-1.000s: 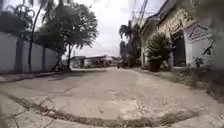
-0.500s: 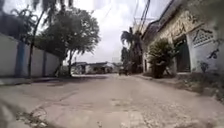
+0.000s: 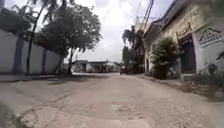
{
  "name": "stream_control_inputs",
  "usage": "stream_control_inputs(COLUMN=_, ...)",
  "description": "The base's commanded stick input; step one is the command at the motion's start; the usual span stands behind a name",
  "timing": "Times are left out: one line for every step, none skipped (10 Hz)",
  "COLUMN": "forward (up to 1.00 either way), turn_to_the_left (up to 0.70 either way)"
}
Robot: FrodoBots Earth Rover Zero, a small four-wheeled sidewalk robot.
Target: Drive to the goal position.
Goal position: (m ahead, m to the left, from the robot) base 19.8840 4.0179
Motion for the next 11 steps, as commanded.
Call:
stream_control_inputs(forward=0.5, turn_to_the_left=-0.49)
stream_control_inputs(forward=0.5, turn_to_the_left=-0.49)
stream_control_inputs(forward=0.5, turn_to_the_left=-0.49)
stream_control_inputs(forward=0.5, turn_to_the_left=-0.49)
stream_control_inputs(forward=0.5, turn_to_the_left=-0.25)
stream_control_inputs(forward=0.5, turn_to_the_left=0.01)
stream_control_inputs(forward=0.5, turn_to_the_left=0.01)
stream_control_inputs(forward=0.5, turn_to_the_left=0.01)
stream_control_inputs(forward=0.5, turn_to_the_left=0.01)
stream_control_inputs(forward=0.5, turn_to_the_left=0.01)
stream_control_inputs(forward=0.5, turn_to_the_left=0.01)
